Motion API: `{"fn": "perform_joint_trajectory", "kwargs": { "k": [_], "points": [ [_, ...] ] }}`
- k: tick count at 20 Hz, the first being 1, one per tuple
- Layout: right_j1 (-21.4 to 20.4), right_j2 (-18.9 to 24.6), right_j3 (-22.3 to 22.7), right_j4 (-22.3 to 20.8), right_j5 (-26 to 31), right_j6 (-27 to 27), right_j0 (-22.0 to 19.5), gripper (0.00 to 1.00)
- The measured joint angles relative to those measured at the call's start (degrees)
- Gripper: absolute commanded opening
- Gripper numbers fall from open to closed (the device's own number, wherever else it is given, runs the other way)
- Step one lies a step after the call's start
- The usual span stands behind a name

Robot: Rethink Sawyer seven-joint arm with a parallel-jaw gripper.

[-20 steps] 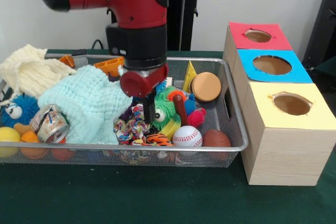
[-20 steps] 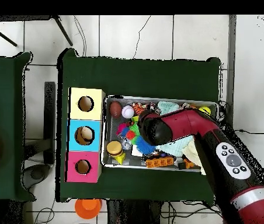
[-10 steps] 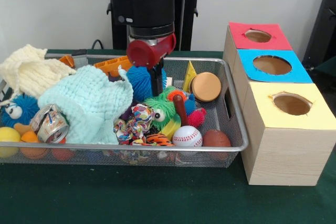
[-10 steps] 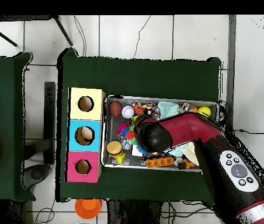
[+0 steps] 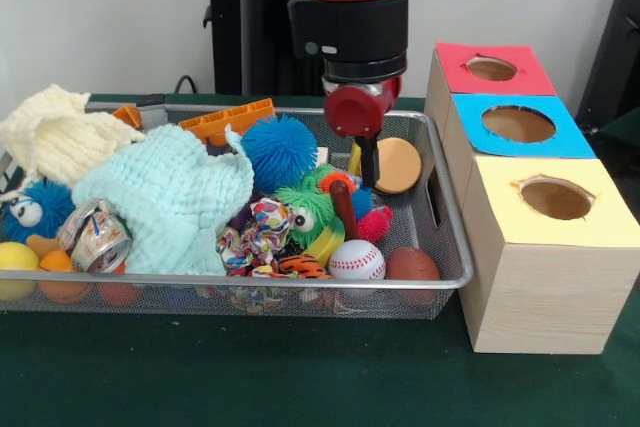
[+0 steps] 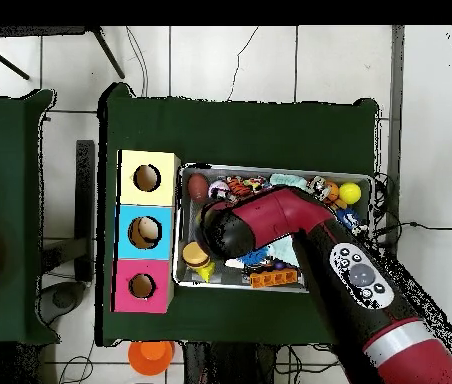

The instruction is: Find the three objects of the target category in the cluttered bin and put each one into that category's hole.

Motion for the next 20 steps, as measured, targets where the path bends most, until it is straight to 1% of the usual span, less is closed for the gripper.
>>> {"fn": "perform_joint_trajectory", "kwargs": {
  "k": [6,11,14,20],
  "points": [
    [0.9,-0.3,-0.2,-0.5,0.0,0.0,0.5,0.00],
    [0.9,-1.1,-1.4,-2.6,0.0,0.0,0.5,0.00],
    [0.9,-1.1,-2.1,-3.5,0.0,0.0,0.4,0.00],
    [0.9,-1.1,-2.8,-4.0,0.0,0.0,-0.6,0.00]
  ]
}}
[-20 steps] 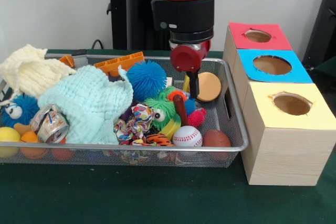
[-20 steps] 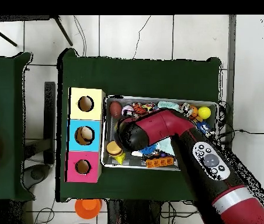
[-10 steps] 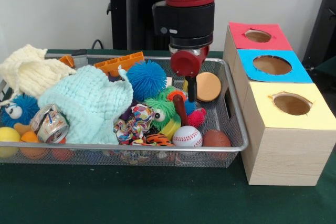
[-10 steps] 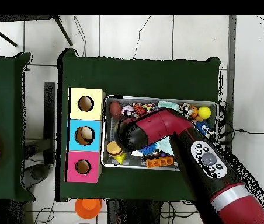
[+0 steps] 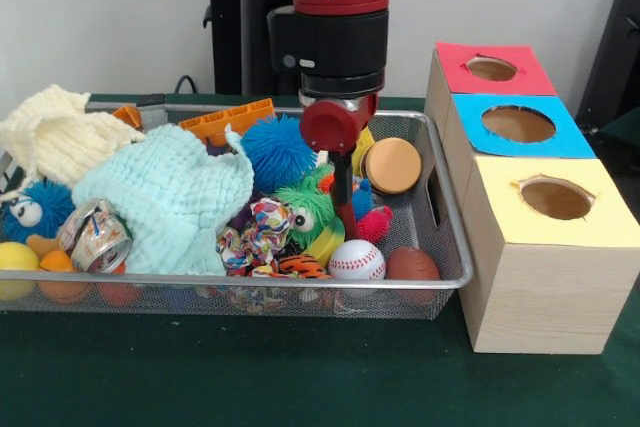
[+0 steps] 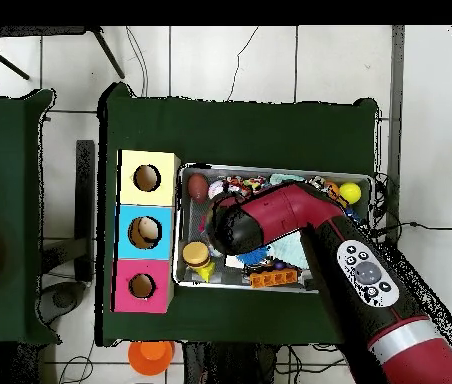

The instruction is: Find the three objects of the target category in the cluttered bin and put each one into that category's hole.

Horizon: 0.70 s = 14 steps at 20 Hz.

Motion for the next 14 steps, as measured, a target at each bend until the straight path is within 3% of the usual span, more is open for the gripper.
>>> {"fn": "perform_joint_trajectory", "kwargs": {
  "k": [14],
  "points": [
    [3.0,0.0,-3.4,-3.2,0.0,0.0,-3.5,0.00]
  ]
}}
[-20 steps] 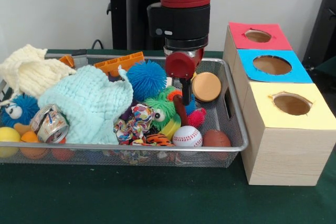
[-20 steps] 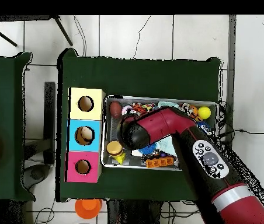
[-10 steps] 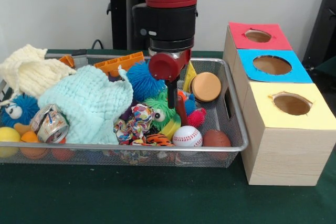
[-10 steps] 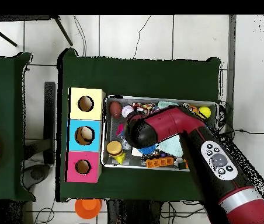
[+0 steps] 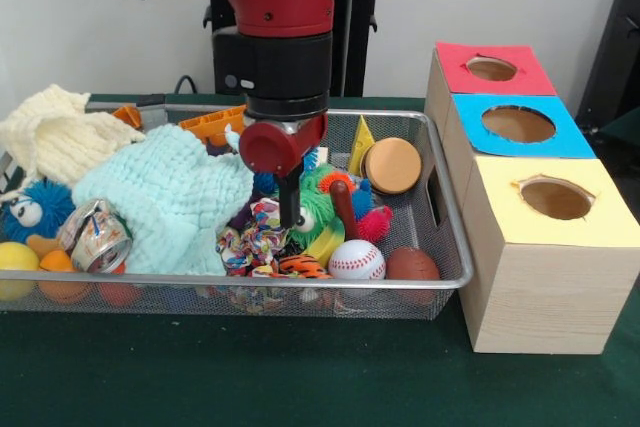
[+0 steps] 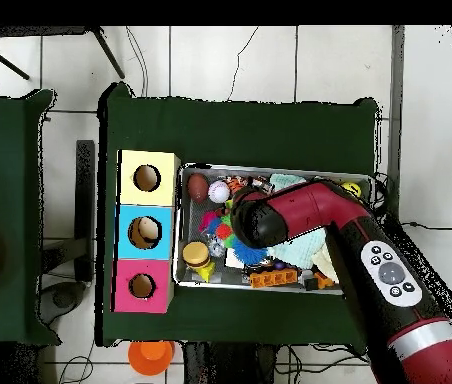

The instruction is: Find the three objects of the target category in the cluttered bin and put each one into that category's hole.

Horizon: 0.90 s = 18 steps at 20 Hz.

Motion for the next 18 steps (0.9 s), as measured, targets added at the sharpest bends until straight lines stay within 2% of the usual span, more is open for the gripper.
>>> {"fn": "perform_joint_trajectory", "kwargs": {
  "k": [9,10,18],
  "points": [
    [2.7,0.0,-0.2,-0.8,0.0,0.0,-0.1,0.00],
    [3.1,0.0,-0.2,-0.8,0.0,0.0,-0.1,1.00],
    [3.3,0.0,-0.2,-0.8,0.0,0.0,0.0,1.00]
  ]
}}
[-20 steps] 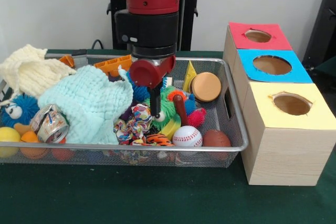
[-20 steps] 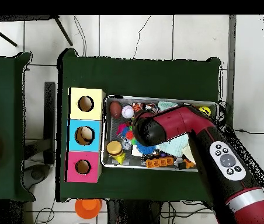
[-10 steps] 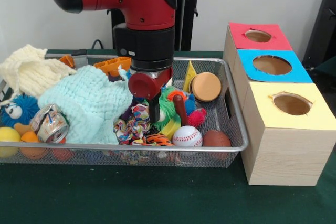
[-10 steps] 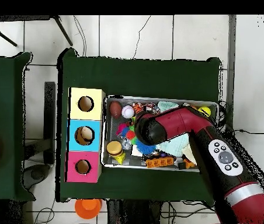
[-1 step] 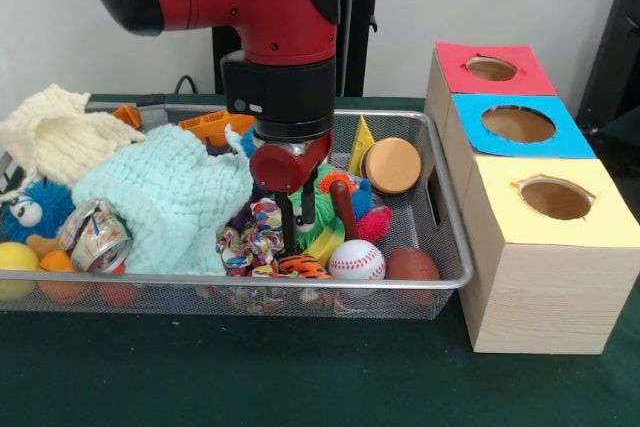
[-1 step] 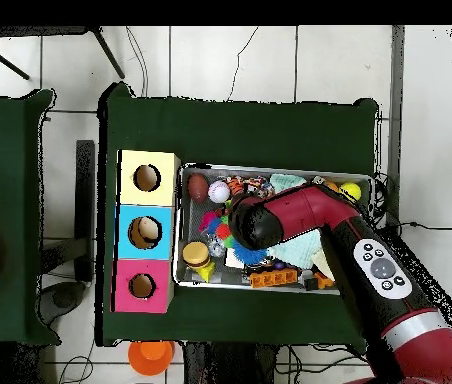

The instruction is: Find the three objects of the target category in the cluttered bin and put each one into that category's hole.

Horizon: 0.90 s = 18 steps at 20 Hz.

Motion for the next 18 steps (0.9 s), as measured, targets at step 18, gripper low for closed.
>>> {"fn": "perform_joint_trajectory", "kwargs": {
  "k": [18],
  "points": [
    [0.8,0.0,0.0,0.0,-4.1,0.0,0.2,1.00]
  ]
}}
